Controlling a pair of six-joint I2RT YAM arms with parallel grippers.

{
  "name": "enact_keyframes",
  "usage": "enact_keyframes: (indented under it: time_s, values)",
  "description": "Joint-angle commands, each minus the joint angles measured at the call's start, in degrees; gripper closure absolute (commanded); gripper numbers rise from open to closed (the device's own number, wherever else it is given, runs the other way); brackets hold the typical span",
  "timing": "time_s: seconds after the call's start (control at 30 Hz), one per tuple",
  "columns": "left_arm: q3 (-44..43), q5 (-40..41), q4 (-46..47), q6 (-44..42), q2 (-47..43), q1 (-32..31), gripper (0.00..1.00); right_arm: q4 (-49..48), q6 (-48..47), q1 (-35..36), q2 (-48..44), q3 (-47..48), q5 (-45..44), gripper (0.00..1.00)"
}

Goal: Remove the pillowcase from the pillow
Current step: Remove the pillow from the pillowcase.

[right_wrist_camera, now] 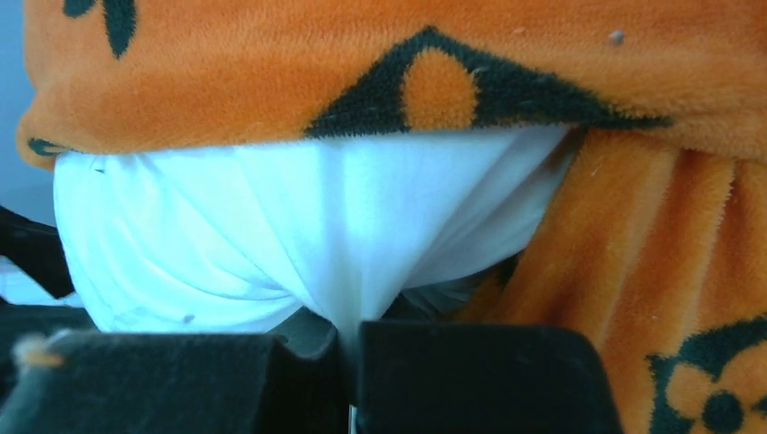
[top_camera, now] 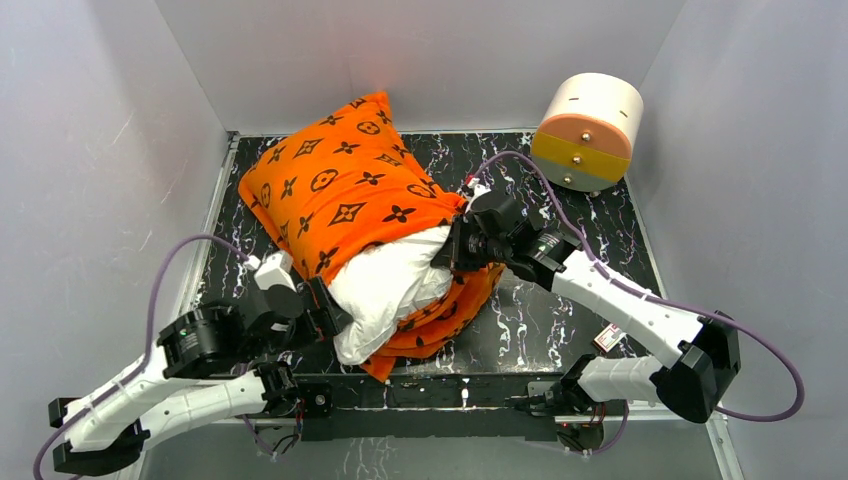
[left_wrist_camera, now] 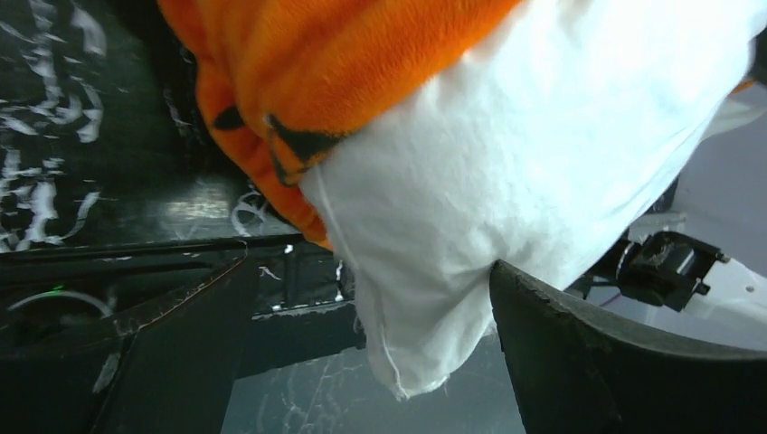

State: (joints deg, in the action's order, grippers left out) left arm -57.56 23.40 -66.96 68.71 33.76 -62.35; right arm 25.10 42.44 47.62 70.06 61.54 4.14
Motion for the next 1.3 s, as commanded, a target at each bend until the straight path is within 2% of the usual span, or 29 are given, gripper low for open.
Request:
enact_keyframes:
  time_s: [0.0,0.03,0.07,0.17,0.2,0.3,0.33,0.43,0.47,0.53,0.57,0.6,0.7,0.77,0.9,1.07,1.13,1.27]
  values:
    - [8.3,-8.7,14.8,-0.7,-0.7,0.0,0.02,-9.4,2.1,-0.6,1.0,7.0,-1.1,1.0]
    - [10.1,-10.5,20.9,-1.5,-0.7,0.0,0.02,-9.2,2.4,-0.6,1.5,6.9,-0.8,1.0]
    - [14.7,-13.6,34.4,-3.5,1.0,0.0,0.02,-11.5,4.2,-0.7,2.2,4.7,1.7,1.0]
    - [16.1,-14.5,46.4,-5.9,5.5,0.0,0.02,-12.5,4.9,-0.7,2.5,3.2,3.5,1.0]
    - [15.7,-13.8,49.3,-7.1,7.3,0.0,0.04,-12.3,5.0,-0.7,2.5,2.9,3.7,1.0]
    - [13.4,-11.9,58.0,-11.8,12.2,0.0,0.43,-11.1,4.4,-0.7,1.2,0.7,3.0,0.99]
    - [11.9,-11.3,59.3,-13.6,14.5,0.0,0.54,-10.1,3.9,-0.7,0.4,0.0,2.1,0.96]
    - [4.6,-7.1,55.6,-18.7,19.2,0.0,1.0,-2.8,2.2,-0.7,-2.2,-0.7,-4.8,0.77]
    - [2.6,-5.8,54.2,-20.0,20.0,0.0,1.0,0.2,1.7,-0.7,-3.5,-0.8,-8.4,0.68]
    - [-0.2,-3.8,53.7,-22.8,20.4,0.0,1.0,5.8,1.4,-0.7,-6.8,-1.7,-14.9,0.39]
    - [-1.0,-3.1,54.1,-24.0,20.3,0.0,1.0,7.5,0.9,-0.7,-8.9,-2.6,-16.6,0.31]
    - [-1.9,-2.1,54.2,-25.0,20.2,0.0,1.0,8.3,0.0,-0.7,-11.1,-3.7,-17.0,0.29]
    - [-4.5,-0.3,54.3,-27.4,20.6,0.1,1.0,10.5,0.6,-0.7,-18.9,-5.8,-18.8,0.27]
    - [-5.9,-0.6,54.7,-28.2,21.3,0.1,1.0,14.0,9.2,-0.7,-23.8,-7.1,-23.2,0.28]
    - [-7.3,-2.5,56.4,-28.7,23.0,0.0,1.0,7.7,15.9,-0.7,-31.2,-15.6,-19.8,0.27]
    - [-8.9,-4.5,57.6,-28.4,25.2,0.0,1.0,-1.8,19.0,-0.7,-25.1,-19.8,-8.9,0.3]
    - [-9.5,-4.7,57.1,-28.3,25.7,0.0,1.0,-5.2,21.2,-0.6,-22.5,-21.0,-8.8,0.34]
    - [-10.3,-5.9,57.4,-28.4,26.5,0.1,1.0,-20.1,23.9,-0.6,-21.7,-26.9,-10.4,0.35]
